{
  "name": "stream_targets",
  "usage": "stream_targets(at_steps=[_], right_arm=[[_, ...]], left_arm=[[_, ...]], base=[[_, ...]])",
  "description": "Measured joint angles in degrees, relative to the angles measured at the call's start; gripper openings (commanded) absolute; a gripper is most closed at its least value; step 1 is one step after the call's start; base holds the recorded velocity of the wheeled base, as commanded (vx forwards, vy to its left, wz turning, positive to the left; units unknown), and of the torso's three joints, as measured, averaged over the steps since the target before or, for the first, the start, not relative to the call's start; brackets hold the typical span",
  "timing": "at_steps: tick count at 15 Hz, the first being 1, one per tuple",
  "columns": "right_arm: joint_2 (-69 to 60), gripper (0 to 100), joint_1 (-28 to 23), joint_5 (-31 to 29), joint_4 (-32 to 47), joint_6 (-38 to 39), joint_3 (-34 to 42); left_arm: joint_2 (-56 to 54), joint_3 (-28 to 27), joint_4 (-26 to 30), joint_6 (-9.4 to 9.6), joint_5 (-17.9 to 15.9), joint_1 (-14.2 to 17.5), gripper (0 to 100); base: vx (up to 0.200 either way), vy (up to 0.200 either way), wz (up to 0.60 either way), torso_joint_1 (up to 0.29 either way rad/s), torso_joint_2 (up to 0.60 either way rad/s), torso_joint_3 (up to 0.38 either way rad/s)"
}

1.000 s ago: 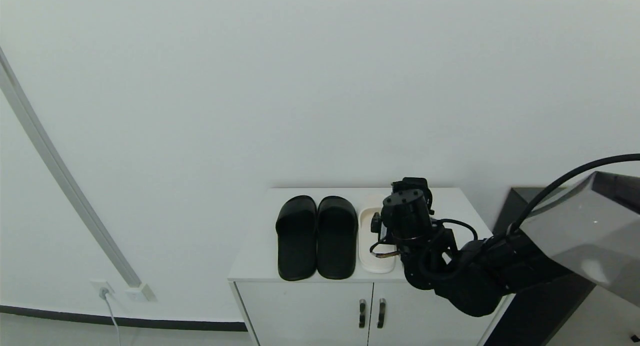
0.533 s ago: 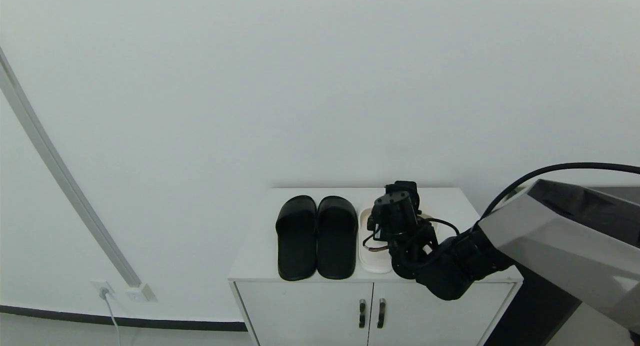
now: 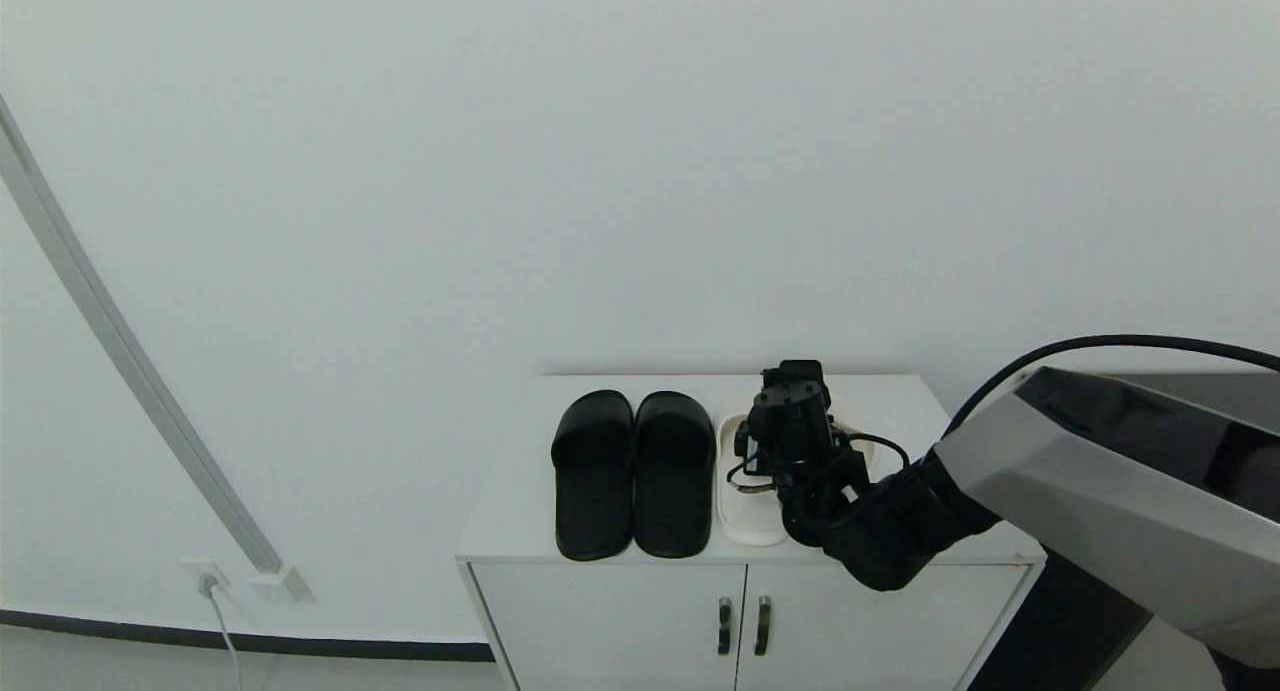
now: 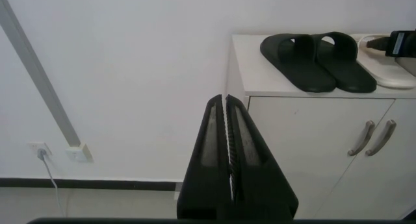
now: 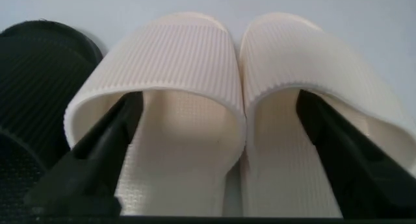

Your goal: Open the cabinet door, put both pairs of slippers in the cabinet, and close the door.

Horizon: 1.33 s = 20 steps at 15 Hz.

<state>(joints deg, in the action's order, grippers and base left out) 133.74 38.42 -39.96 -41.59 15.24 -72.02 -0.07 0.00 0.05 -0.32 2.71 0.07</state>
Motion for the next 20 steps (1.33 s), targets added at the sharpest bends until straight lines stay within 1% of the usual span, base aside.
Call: stream_targets(at_steps=[9, 11, 13, 16, 20], right_arm=[[-0.23, 0, -0.11, 0.11, -0.26, -0.02, 1.94], [-2.33, 0, -0.17, 1.6, 0.02, -0.35, 3.34], [-7.39, 0, -0.22, 5.8, -0.01, -1.67, 7.0], [-17.51, 0, -0.28, 13.97, -0.06, -3.78, 15.63], [-30.74, 0, -0.28, 29.95, -0.06, -5.67, 28.7]], left_arm=[[0.0, 0.0, 0.0, -0.09, 0.0, 0.0, 0], [0.0, 0.0, 0.0, -0.01, 0.0, 0.0, 0], [0.0, 0.0, 0.0, 0.0, 0.02, 0.0, 0], [0.0, 0.0, 0.0, 0.0, 0.02, 0.0, 0], [0.0, 0.0, 0.0, 0.02, 0.07, 0.0, 0]], base=[[0.0, 0.0, 0.0, 0.0, 0.0, 0.0], [0.0, 0.0, 0.0, 0.0, 0.0, 0.0], [0.0, 0.0, 0.0, 0.0, 0.0, 0.0], [0.0, 0.0, 0.0, 0.0, 0.0, 0.0], [0.0, 0.0, 0.0, 0.0, 0.0, 0.0]])
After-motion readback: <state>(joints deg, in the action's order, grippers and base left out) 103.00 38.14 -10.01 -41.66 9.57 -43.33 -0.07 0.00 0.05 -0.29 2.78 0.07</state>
